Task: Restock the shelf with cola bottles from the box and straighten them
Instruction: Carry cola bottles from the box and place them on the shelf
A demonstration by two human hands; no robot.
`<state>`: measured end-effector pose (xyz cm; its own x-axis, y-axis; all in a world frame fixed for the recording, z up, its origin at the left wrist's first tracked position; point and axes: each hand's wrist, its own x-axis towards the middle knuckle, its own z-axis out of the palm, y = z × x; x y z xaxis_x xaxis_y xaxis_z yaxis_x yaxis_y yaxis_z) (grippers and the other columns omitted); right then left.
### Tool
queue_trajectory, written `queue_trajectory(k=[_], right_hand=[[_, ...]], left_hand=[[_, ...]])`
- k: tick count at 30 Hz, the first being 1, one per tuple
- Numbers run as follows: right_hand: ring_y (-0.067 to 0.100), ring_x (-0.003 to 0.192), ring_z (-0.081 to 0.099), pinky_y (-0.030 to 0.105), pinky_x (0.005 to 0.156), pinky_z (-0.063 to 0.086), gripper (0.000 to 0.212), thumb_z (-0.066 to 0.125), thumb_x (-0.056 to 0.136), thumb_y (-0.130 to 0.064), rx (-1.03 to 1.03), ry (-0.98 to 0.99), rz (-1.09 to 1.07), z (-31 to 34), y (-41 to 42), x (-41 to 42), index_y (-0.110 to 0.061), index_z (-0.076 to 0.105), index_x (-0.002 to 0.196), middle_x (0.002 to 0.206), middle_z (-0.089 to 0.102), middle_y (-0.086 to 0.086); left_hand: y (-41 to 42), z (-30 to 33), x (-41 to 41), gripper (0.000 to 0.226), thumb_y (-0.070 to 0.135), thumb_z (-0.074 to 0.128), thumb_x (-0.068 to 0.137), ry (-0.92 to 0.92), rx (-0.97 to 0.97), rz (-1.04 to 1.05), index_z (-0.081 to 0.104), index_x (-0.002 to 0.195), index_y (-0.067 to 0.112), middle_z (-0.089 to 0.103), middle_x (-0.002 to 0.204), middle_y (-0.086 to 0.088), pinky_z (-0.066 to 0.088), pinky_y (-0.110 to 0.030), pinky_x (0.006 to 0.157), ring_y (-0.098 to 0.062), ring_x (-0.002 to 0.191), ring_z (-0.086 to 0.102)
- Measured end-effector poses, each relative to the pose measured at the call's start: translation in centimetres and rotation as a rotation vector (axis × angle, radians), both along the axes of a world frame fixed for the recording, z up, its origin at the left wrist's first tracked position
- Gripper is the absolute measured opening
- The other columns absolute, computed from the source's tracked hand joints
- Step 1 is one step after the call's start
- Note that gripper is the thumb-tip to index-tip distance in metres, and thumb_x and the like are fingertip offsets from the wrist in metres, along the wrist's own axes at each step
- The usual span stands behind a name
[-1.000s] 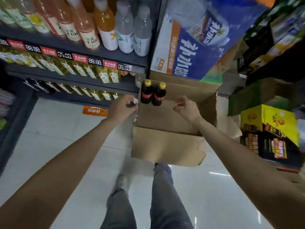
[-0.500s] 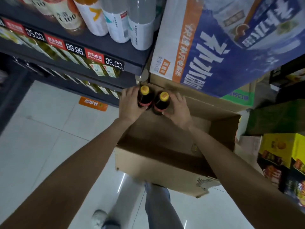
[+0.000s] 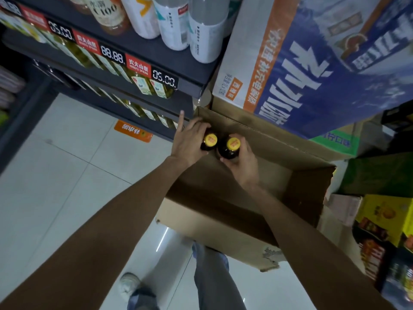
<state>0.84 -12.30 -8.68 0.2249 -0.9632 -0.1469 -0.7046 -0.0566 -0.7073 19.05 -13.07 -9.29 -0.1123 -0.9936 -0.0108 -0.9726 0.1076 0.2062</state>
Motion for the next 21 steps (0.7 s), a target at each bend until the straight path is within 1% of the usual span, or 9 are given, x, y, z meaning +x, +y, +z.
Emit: queue_trajectory(k=[3, 6, 10, 11, 13, 16, 18, 20, 21], right_hand=[[0.018, 0.121, 0.052, 0.033, 0.094, 0.046, 0.069, 0.081, 0.070, -0.016, 0.022, -0.019, -0.052, 2.2, 1.6, -1.2, -0.021, 0.042, 0.128, 0.129, 0.056, 0.000], [0.014, 0.116, 0.054, 0.030, 0.093, 0.048, 0.067, 0.083, 0.069, -0.020, 0.052, -0.046, -0.082, 6.1, 3.1, -2.3, -0.017, 0.044, 0.123, 0.124, 0.060, -0.001], [0.003, 0.102, 0.048, 0.002, 0.081, 0.038, 0.063, 0.083, 0.070, -0.023, -0.039, -0.098, -0.048, 13.7, 5.0, -1.0, -0.010, 0.047, 0.121, 0.117, 0.054, 0.004], [0.000, 0.099, 0.044, -0.002, 0.080, 0.035, 0.064, 0.082, 0.070, -0.021, -0.072, -0.110, -0.025, 15.8, 5.6, -0.1, -0.008, 0.047, 0.122, 0.115, 0.051, 0.007], [-0.004, 0.094, 0.039, -0.004, 0.079, 0.032, 0.066, 0.083, 0.068, -0.014, -0.118, -0.143, 0.029, 19.7, 7.0, 2.3, -0.004, 0.048, 0.123, 0.113, 0.047, 0.009], [-0.010, 0.088, 0.041, -0.005, 0.081, 0.031, 0.068, 0.083, 0.067, -0.011, -0.097, -0.231, 0.121, 24.3, 10.0, 6.8, -0.005, 0.048, 0.125, 0.113, 0.044, 0.003], [-0.011, 0.100, 0.046, 0.002, 0.088, 0.035, 0.068, 0.082, 0.069, -0.014, -0.047, -0.309, 0.194, 26.3, 12.7, 10.6, -0.010, 0.048, 0.128, 0.118, 0.047, 0.002], [0.004, 0.110, 0.050, 0.016, 0.096, 0.040, 0.067, 0.082, 0.071, -0.018, -0.023, -0.367, 0.272, 27.5, 16.1, 14.9, -0.015, 0.049, 0.128, 0.120, 0.048, 0.003], [0.008, 0.111, 0.049, 0.016, 0.097, 0.039, 0.066, 0.082, 0.071, -0.020, -0.028, -0.382, 0.303, 27.9, 18.1, 17.3, -0.018, 0.049, 0.127, 0.120, 0.049, 0.003]], left_hand=[[1.0, 0.5, 0.3, 0.065, 0.036, 0.079, 0.067, 0.026, -0.008, -0.052, 0.058, 0.123, 0.010, 0.061, 0.114, -0.012, -0.001, -0.048, 0.118, -0.030, 0.122, 0.047], [3.0, 3.3, 1.2, 0.064, 0.041, 0.082, 0.059, 0.171, -0.068, -0.013, 0.064, 0.113, 0.011, 0.063, 0.105, -0.011, 0.022, -0.047, 0.114, -0.031, 0.111, 0.052], [9.4, 10.9, 3.1, 0.068, 0.046, 0.077, 0.056, 0.489, -0.196, 0.147, 0.061, 0.113, 0.013, 0.061, 0.110, -0.009, 0.032, -0.044, 0.107, -0.024, 0.109, 0.051], [11.4, 13.3, 3.6, 0.069, 0.045, 0.077, 0.056, 0.599, -0.206, 0.193, 0.058, 0.115, 0.015, 0.059, 0.113, -0.009, 0.039, -0.043, 0.103, -0.023, 0.109, 0.052], [15.8, 17.9, 4.8, 0.069, 0.041, 0.078, 0.056, 0.796, -0.219, 0.296, 0.054, 0.117, 0.020, 0.057, 0.114, -0.009, 0.047, -0.032, 0.092, -0.022, 0.107, 0.056], [22.1, 23.1, 7.6, 0.064, 0.041, 0.077, 0.061, 0.869, -0.275, 0.429, 0.056, 0.117, 0.018, 0.057, 0.112, -0.008, 0.046, -0.019, 0.090, -0.014, 0.105, 0.057], [26.4, 25.4, 9.7, 0.065, 0.045, 0.077, 0.062, 0.873, -0.324, 0.529, 0.053, 0.117, 0.022, 0.057, 0.114, -0.004, 0.042, -0.014, 0.090, -0.009, 0.105, 0.054], [31.2, 27.1, 12.2, 0.062, 0.044, 0.079, 0.060, 0.901, -0.393, 0.634, 0.050, 0.114, 0.033, 0.057, 0.108, 0.001, 0.044, -0.019, 0.091, -0.009, 0.101, 0.056], [33.9, 27.8, 13.7, 0.059, 0.043, 0.080, 0.060, 0.910, -0.425, 0.688, 0.049, 0.109, 0.040, 0.057, 0.102, 0.003, 0.047, -0.025, 0.089, -0.010, 0.097, 0.057]])
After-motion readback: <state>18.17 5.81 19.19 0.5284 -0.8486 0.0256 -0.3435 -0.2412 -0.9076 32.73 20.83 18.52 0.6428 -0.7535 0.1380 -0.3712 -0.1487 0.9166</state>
